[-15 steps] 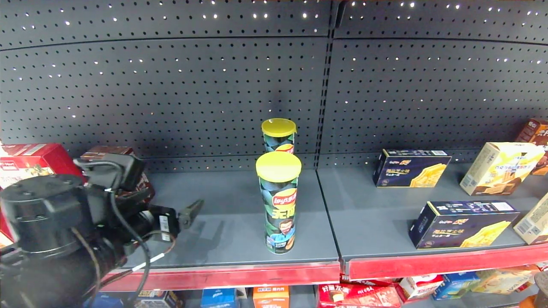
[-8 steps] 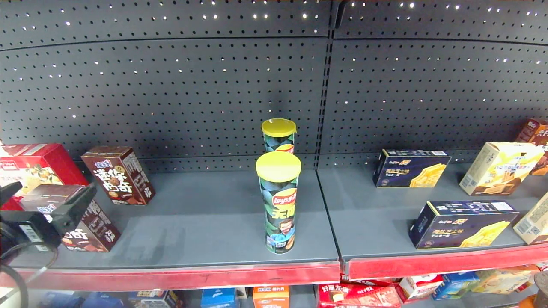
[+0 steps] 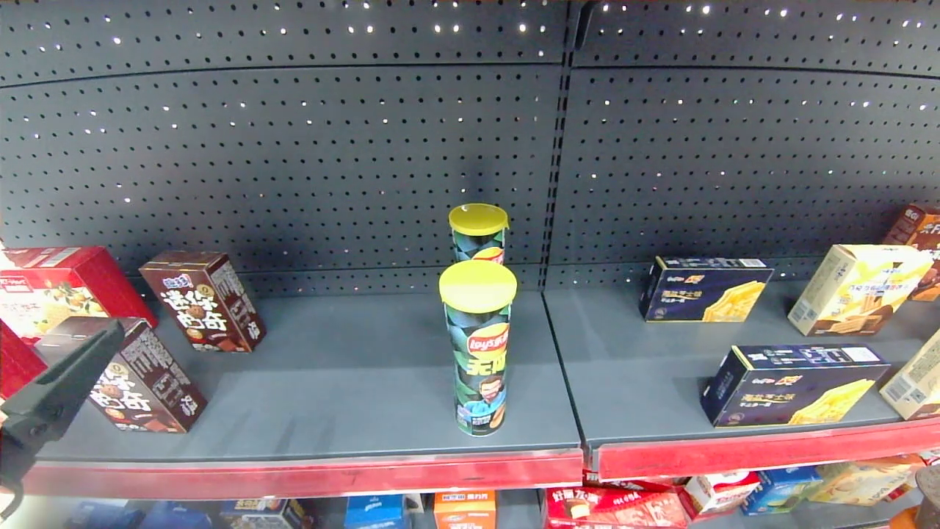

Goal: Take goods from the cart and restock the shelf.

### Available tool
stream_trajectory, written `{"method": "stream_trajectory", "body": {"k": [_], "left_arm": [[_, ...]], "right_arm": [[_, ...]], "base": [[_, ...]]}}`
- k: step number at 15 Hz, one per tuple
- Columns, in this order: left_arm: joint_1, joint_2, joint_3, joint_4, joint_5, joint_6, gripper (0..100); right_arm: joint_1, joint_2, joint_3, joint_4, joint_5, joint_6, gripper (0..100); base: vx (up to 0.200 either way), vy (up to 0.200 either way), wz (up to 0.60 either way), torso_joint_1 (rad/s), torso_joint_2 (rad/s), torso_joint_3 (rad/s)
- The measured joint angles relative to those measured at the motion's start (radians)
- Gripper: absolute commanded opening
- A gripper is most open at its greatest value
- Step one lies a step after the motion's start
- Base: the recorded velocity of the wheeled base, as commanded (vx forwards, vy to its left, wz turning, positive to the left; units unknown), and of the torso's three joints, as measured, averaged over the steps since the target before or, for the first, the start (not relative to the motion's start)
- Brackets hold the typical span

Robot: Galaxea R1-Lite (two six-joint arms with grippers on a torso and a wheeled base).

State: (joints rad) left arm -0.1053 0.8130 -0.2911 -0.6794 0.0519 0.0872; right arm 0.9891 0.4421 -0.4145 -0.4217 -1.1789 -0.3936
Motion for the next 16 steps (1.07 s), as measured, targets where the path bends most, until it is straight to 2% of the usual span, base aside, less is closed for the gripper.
{"method": "stream_trajectory", "body": {"k": [3,5,8,10,12,13,14,16], "left_arm": [[-0.008,-0.117,-0.005,0.107,0.022,0.001,100],[-0.008,-0.192,-0.016,0.193,0.071,0.008,100],[-0.002,-0.321,-0.028,0.301,0.141,0.04,100],[0.036,-0.386,-0.033,0.327,0.165,0.055,100],[0.101,-0.435,-0.029,0.368,0.168,0.047,100],[0.116,-0.471,-0.022,0.435,0.168,0.034,100],[0.118,-0.509,-0.016,0.506,0.167,0.023,100],[0.087,-0.598,-0.01,0.636,0.166,0.011,100]], "right_arm": [[0.0,0.004,0.0,0.0,0.0,0.0,100],[0.0,0.007,0.0,0.001,0.0,-0.001,100],[-0.004,0.007,0.0,0.001,-0.01,-0.002,100],[-0.007,0.007,0.0,0.001,-0.012,-0.002,100],[-0.014,0.003,0.002,0.001,-0.013,-0.002,100],[-0.021,0.0,0.003,0.001,-0.013,-0.001,100],[-0.025,-0.002,0.003,0.001,-0.013,-0.002,100],[-0.028,-0.01,0.001,0.0,-0.02,-0.001,100]], "base": [[0.0,0.0,0.0,0.0,0.0,0.0],[0.0,0.0,0.0,0.0,0.0,0.0],[0.0,0.0,0.0,0.0,0.0,0.0],[0.0,0.0,0.0,0.0,0.0,0.0],[0.0,0.0,0.0,0.0,0.0,0.0],[0.0,0.0,0.0,0.0,0.0,0.0],[0.0,0.0,0.0,0.0,0.0,0.0],[0.0,0.0,0.0,0.0,0.0,0.0]]}}
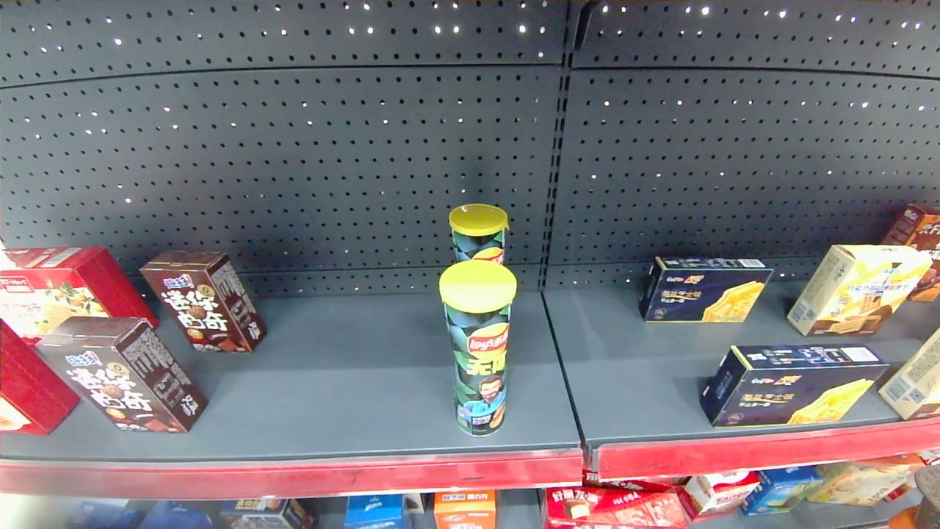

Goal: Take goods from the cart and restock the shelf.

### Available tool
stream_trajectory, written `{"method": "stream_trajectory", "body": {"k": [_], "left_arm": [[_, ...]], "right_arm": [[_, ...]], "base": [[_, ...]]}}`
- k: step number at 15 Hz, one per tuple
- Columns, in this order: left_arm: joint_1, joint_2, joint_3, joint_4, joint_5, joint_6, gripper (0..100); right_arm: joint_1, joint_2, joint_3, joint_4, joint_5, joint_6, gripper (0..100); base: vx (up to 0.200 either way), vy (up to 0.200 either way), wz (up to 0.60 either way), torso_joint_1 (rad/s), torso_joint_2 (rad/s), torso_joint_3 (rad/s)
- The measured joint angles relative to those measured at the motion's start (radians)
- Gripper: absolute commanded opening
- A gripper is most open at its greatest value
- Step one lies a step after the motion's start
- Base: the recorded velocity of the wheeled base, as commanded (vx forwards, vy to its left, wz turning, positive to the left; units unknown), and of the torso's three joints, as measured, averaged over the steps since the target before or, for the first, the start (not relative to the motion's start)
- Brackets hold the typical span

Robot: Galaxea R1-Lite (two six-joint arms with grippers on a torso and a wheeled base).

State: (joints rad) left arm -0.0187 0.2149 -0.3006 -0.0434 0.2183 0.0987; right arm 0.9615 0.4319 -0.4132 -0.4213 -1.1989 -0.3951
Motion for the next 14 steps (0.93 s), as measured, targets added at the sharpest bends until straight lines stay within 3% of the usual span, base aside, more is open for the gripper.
{"method": "stream_trajectory", "body": {"k": [2,5,8,9,11,14], "left_arm": [[-0.027,-0.071,0.011,0.057,0.002,-0.007,100],[-0.037,-0.115,0.067,0.05,0.0,-0.017,100],[-0.038,-0.129,0.201,-0.118,0.0,-0.014,100],[-0.037,-0.131,0.226,-0.131,0.01,-0.003,100],[-0.007,-0.134,0.196,-0.049,0.051,0.008,100],[0.027,-0.161,0.151,0.066,0.054,-0.001,100]], "right_arm": [[-0.001,-0.007,0.0,0.001,-0.006,0.0,100],[0.0,-0.011,0.0,0.0,-0.007,-0.004,100],[-0.001,-0.019,-0.005,0.0,-0.01,-0.008,100],[-0.001,-0.021,-0.005,0.0,-0.013,-0.009,100],[0.0,-0.028,-0.005,0.0,-0.02,-0.011,100],[0.0,-0.038,-0.001,0.0,-0.021,-0.014,100]], "base": [[0.0,0.0,0.0,0.0,0.0,0.0],[0.0,0.0,0.0,0.0,0.0,0.0],[0.0,0.0,0.0,0.0,0.0,0.0],[0.0,0.0,0.0,0.0,0.0,0.0],[0.0,0.0,0.0,0.0,0.0,0.0],[0.0,0.0,0.0,0.0,0.0,0.0]]}}
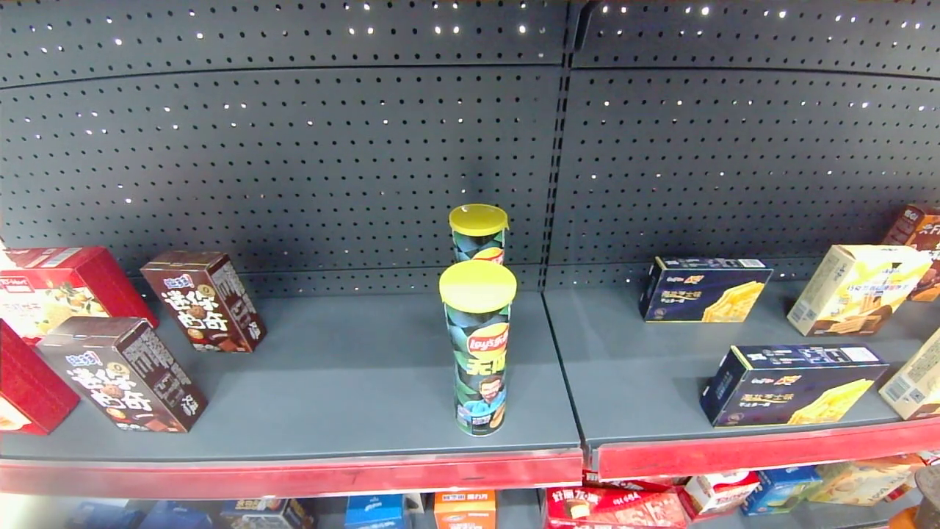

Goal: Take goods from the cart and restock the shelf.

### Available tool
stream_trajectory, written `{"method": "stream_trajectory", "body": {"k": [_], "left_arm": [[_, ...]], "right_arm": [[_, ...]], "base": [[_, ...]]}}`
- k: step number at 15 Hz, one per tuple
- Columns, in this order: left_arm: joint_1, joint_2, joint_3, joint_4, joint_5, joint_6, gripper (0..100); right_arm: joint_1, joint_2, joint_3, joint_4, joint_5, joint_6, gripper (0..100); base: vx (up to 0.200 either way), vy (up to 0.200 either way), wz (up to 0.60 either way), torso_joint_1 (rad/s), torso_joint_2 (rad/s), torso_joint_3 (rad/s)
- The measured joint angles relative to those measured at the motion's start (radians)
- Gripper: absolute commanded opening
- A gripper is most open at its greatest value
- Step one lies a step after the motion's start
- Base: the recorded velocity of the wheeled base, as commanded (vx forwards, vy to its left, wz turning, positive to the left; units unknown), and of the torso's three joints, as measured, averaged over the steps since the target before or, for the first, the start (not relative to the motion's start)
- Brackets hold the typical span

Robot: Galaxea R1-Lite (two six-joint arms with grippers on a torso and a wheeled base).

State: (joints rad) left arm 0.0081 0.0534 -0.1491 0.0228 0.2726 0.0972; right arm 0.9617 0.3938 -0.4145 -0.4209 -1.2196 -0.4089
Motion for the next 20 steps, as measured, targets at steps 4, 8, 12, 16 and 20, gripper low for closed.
{"method": "stream_trajectory", "body": {"k": [4,8,12,16,20], "left_arm": [[-0.009,-0.045,0.087,-0.046,-0.001,-0.02,100],[-0.01,-0.054,0.145,-0.064,-0.161,-0.103,100],[-0.009,-0.056,0.149,-0.023,-0.256,-0.034,100],[-0.01,-0.056,0.149,-0.022,-0.254,-0.079,100],[-0.01,-0.056,0.149,-0.042,-0.249,-0.098,100]], "right_arm": [[0.0,-0.009,0.001,0.001,-0.001,-0.002,100],[0.0,-0.014,0.001,0.001,-0.002,-0.002,100],[0.0,-0.016,-0.001,0.0,-0.003,-0.019,100],[0.0,-0.04,0.0,0.0,-0.026,-0.06,100],[-0.001,-0.084,-0.004,-0.001,-0.037,-0.128,100]], "base": [[0.0,0.0,0.0,0.0,0.0,0.0],[0.0,0.0,0.0,0.0,0.0,0.0],[0.0,0.0,0.0,0.0,0.0,0.0],[0.0,0.0,0.0,0.0,0.0,0.0],[0.0,0.0,0.0,0.0,0.0,0.0]]}}
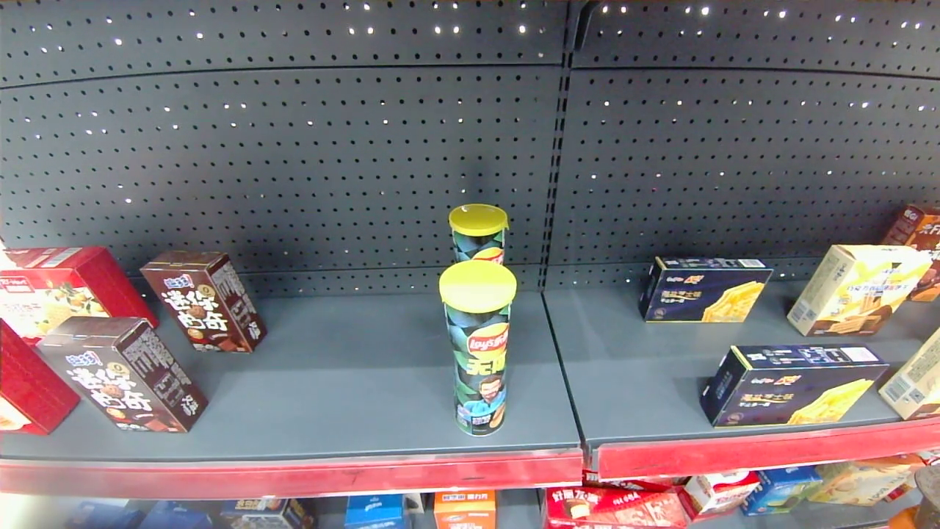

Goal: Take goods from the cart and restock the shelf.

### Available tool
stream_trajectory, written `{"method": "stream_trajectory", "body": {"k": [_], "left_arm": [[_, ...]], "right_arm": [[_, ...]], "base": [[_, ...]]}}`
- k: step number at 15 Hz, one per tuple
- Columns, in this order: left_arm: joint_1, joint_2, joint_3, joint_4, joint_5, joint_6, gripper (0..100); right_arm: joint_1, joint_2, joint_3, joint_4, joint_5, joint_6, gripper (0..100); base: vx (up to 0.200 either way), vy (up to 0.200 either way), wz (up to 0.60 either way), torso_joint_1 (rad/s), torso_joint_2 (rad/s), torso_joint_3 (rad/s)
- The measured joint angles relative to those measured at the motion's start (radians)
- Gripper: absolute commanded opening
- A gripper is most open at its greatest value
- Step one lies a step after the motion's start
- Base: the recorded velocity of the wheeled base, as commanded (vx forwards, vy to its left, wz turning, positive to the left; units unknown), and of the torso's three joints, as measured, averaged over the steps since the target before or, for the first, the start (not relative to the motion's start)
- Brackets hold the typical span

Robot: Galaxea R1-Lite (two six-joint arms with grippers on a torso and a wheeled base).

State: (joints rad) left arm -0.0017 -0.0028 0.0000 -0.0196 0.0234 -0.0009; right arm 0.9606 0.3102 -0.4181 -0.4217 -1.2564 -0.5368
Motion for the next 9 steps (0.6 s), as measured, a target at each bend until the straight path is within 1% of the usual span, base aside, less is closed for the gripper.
{"method": "stream_trajectory", "body": {"k": [1,3,7,9], "left_arm": [[0.0,0.0,0.0,0.022,-0.001,-0.004,100],[0.0,0.0,0.0,0.021,-0.001,-0.007,100],[0.0,0.0,0.0,0.021,-0.001,-0.008,100],[0.0,0.0,0.0,0.021,-0.001,-0.008,100]], "right_arm": [[-0.002,-0.007,-0.007,0.0,-0.009,-0.003,100],[-0.013,-0.013,-0.013,-0.001,-0.011,-0.003,100],[-0.129,-0.01,-0.021,-0.001,-0.008,-0.003,100],[-0.206,0.003,-0.043,-0.003,-0.007,-0.003,100]], "base": [[0.0,0.0,0.0,0.0,0.0,0.0],[0.0,0.0,0.0,0.0,0.0,0.0],[0.0,0.0,0.0,0.0,0.0,0.0],[0.0,0.0,0.0,0.0,0.0,0.0]]}}
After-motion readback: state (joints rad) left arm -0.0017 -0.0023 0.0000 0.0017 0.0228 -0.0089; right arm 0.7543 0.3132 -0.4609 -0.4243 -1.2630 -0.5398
